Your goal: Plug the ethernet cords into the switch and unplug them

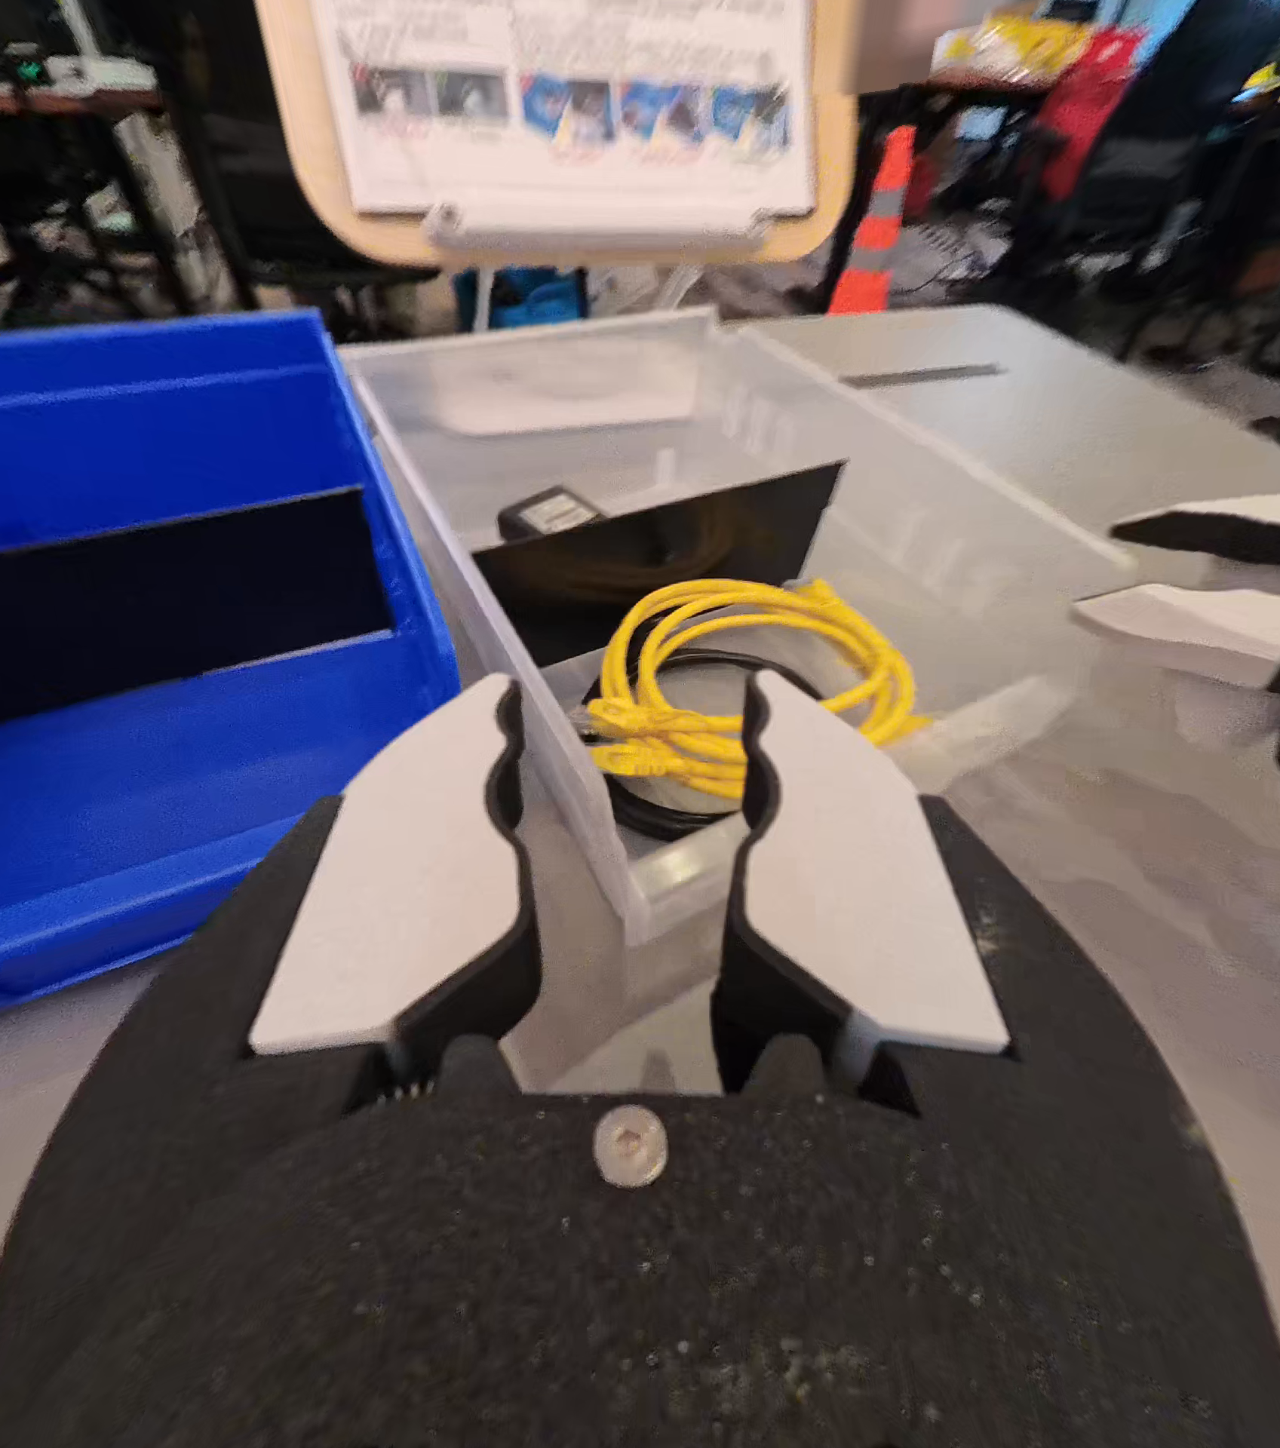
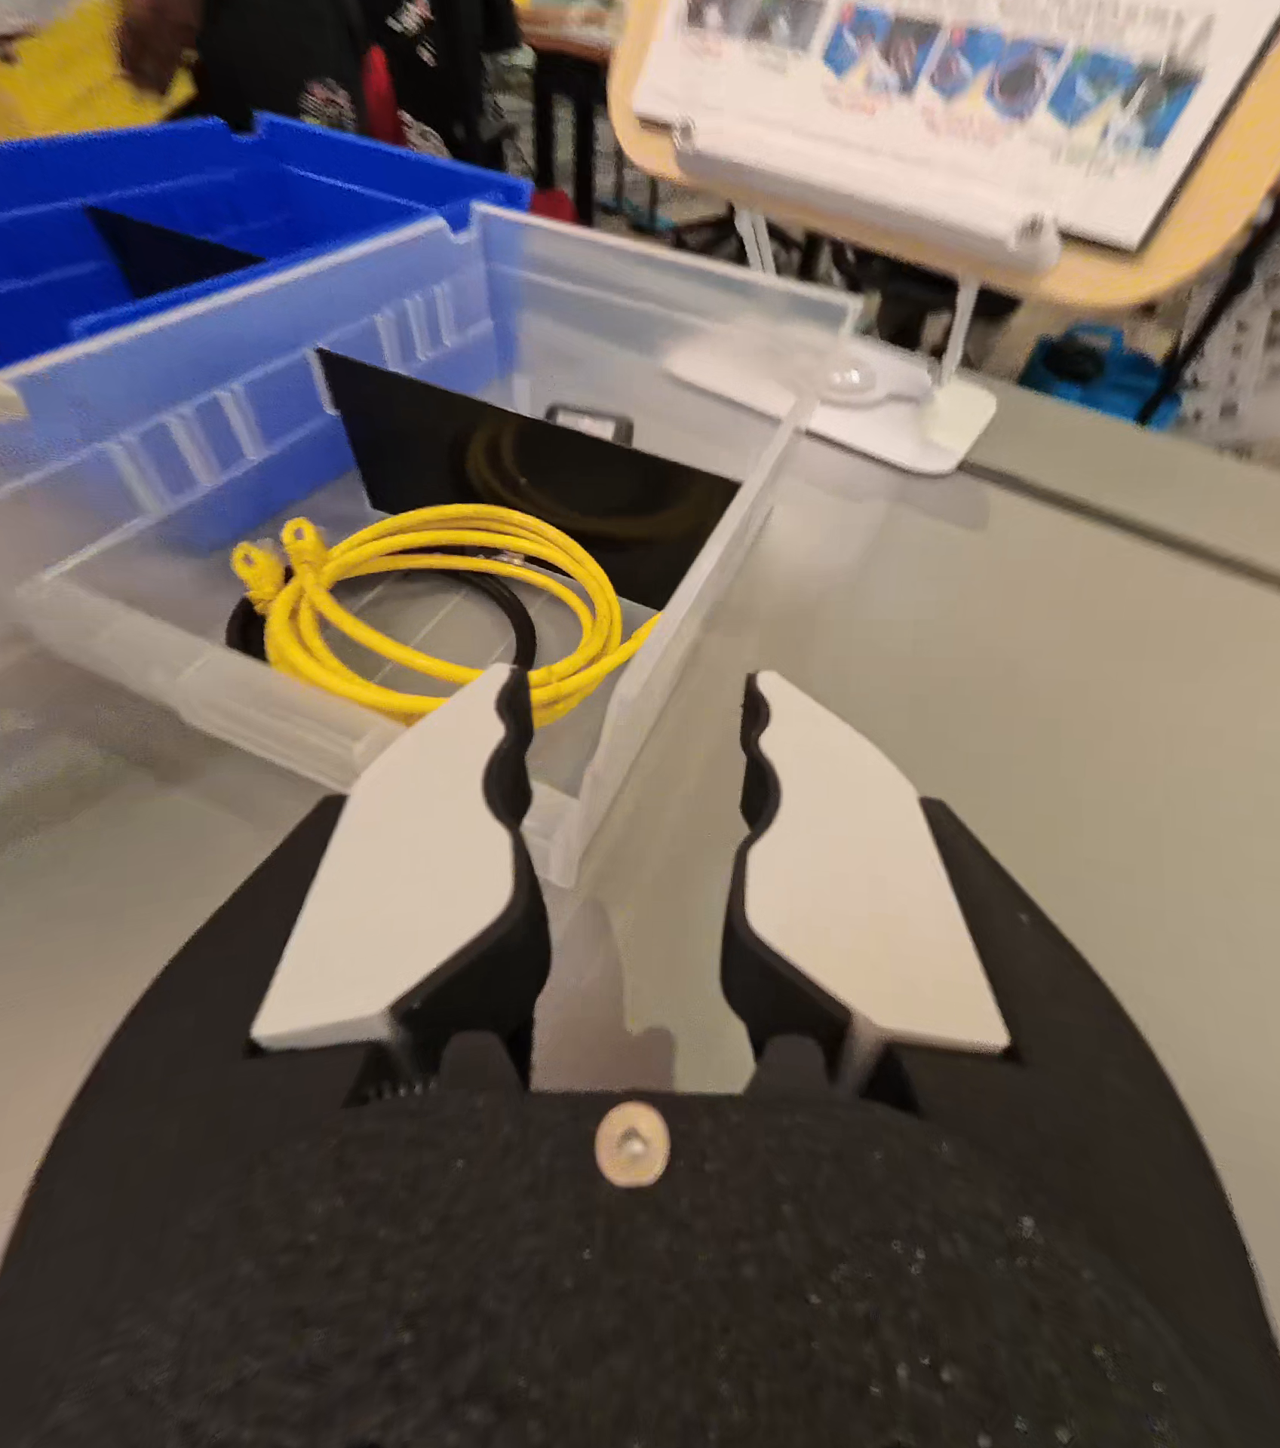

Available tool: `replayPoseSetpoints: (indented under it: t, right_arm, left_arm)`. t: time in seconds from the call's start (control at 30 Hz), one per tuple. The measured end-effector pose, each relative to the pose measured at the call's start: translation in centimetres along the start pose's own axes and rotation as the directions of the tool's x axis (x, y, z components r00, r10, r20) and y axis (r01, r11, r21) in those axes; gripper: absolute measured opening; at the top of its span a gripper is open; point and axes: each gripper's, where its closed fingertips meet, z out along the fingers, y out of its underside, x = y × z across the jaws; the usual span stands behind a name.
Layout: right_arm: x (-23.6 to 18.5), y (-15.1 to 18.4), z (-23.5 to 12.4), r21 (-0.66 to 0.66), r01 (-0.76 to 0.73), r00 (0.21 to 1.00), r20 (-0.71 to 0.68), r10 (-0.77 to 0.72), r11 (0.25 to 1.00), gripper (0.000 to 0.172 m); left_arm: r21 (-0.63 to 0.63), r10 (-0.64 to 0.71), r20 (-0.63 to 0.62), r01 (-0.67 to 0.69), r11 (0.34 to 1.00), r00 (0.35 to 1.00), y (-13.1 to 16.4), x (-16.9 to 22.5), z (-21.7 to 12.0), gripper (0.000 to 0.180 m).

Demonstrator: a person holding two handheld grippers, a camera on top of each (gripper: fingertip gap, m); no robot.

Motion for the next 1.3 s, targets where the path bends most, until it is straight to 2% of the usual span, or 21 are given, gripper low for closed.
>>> replayPoseSetpoints:
  t: [0.07, 0.13, 0.23, 0.3, 0.43, 0.53, 0.6, 0.63, 0.67, 0.7, 0.83, 1.03, 1.1, 1.17, 1.2, 1.23, 1.27, 1.3]
  right_arm:
    - [0.8, -0.7, -1.9, 0.056, 0.072, 0.997, 0.018, -0.073, 0.996, 0.055]
    - [2.0, -1.2, -3.5, 0.147, 0.13, 0.991, 0.001, -0.132, 0.98, 0.054]
    - [3.2, -1.8, -4.4, 0.181, 0.135, 0.991, -0.012, -0.135, 0.974, 0.055]
    - [2.7, -2.1, -4.5, 0.195, 0.11, 0.994, -0.003, -0.111, 0.975, 0.052]
    - [-1.6, -2.5, -4.1, 0.201, 0.08, 0.992, 0.084, -0.099, 0.976, 0.052]
    - [-6.8, -2.7, -3.8, 0.196, 0.118, 0.972, 0.176, -0.153, 0.974, 0.053]
    - [-10.5, -2.3, -3.7, 0.174, 0.128, 0.955, 0.245, -0.169, 0.976, 0.053]
    - [-12.2, -1.9, -3.5, 0.155, 0.136, 0.944, 0.279, -0.175, 0.979, 0.054]
    - [-13.6, -1.3, -3.2, 0.132, 0.145, 0.934, 0.31, -0.18, 0.981, 0.055]
    - [-15.1, -0.9, -3.3, 0.102, 0.159, 0.93, 0.319, -0.184, 0.982, 0.056]
    - [-18.0, 1.3, -2.3, -0.025, 0.145, 0.928, 0.35, -0.128, 0.989, 0.06]
    - [-21.0, 2.0, 1.2, -0.161, 0.053, 0.971, 0.237, -0.014, 0.985, 0.062]
    - [-23.8, 1.9, 2.2, -0.177, 0.019, 0.963, 0.267, 0.029, 0.984, 0.078]
    - [-24.3, 1.6, 3.5, -0.193, 0.037, 0.976, 0.218, 0.005, 0.981, 0.092]
    - [-25.6, 1.6, 3.5, -0.213, 0.028, 0.962, 0.272, 0.031, 0.977, 0.1]
    - [-26.7, 1.6, 3.3, -0.229, 0.01, 0.946, 0.318, 0.065, 0.973, 0.086]
    - [-27.6, 1.4, 3.0, -0.215, -0.006, 0.931, 0.355, 0.084, 0.977, 0.061]
    - [-27.9, 0.7, 2.4, -0.169, -0.03, 0.929, 0.36, 0.089, 0.985, 0.045]
  left_arm:
    - [0.045, 0.004, -0.042, -0.002, 0.999, 0.999, -0.7, 0.0, -3.1, 0.062]
    - [0.094, -0.01, -0.025, 0.012, 0.995, 1.0, -0.7, -2.0, -6.6, 0.072]
    - [0.086, -0.026, 0.116, 0.016, 0.996, 0.993, 1.2, -8.7, -11.0, 0.079]
    - [0.047, -0.074, 0.179, 0.067, 0.997, 0.981, 2.6, -13.4, -12.5, 0.084]
    - [-0.017, -0.187, 0.246, 0.197, 0.98, 0.951, 4.1, -19.8, -11.0, 0.081]
    - [-0.039, -0.177, 0.299, 0.197, 0.98, 0.938, 3.8, -22.8, -7.7, 0.072]
    - [-0.11, -0.165, 0.315, 0.208, 0.972, 0.935, 4.5, -24.2, -4.6, 0.061]
    - [-0.136, -0.176, 0.296, 0.224, 0.965, 0.939, 4.7, -24.5, -3.0, 0.051]
    - [-0.158, -0.194, 0.247, 0.237, 0.958, 0.949, 4.8, -24.3, -1.6, 0.027]
    - [-0.176, -0.209, 0.265, 0.26, 0.95, 0.941, 5.0, -24.8, -1.1, 0.008]
    - [-0.243, -0.115, 0.313, 0.196, 0.95, 0.943, 5.6, -25.0, -2.4, 0.004]
    - [-0.228, -0.09, 0.322, 0.169, 0.959, 0.943, 8.0, -21.0, -9.8, 0.006]
    - [-0.23, -0.103, 0.341, 0.189, 0.955, 0.934, 8.9, -19.8, -12.5, 0.005]
    - [-0.215, -0.122, 0.347, 0.205, 0.955, 0.93, 9.6, -18.6, -14.8, 0.005]
    - [-0.199, -0.132, 0.365, 0.216, 0.956, 0.922, 9.9, -18.5, -15.8, 0.005]
    - [-0.186, -0.142, 0.37, 0.223, 0.957, 0.918, 10.2, -18.2, -16.8, 0.008]
    - [-0.183, -0.154, 0.37, 0.234, 0.955, 0.916, 10.4, -17.9, -17.6, 0.011]
    - [-0.183, -0.146, 0.389, 0.231, 0.956, 0.91, 10.7, -18.0, -18.4, 0.012]
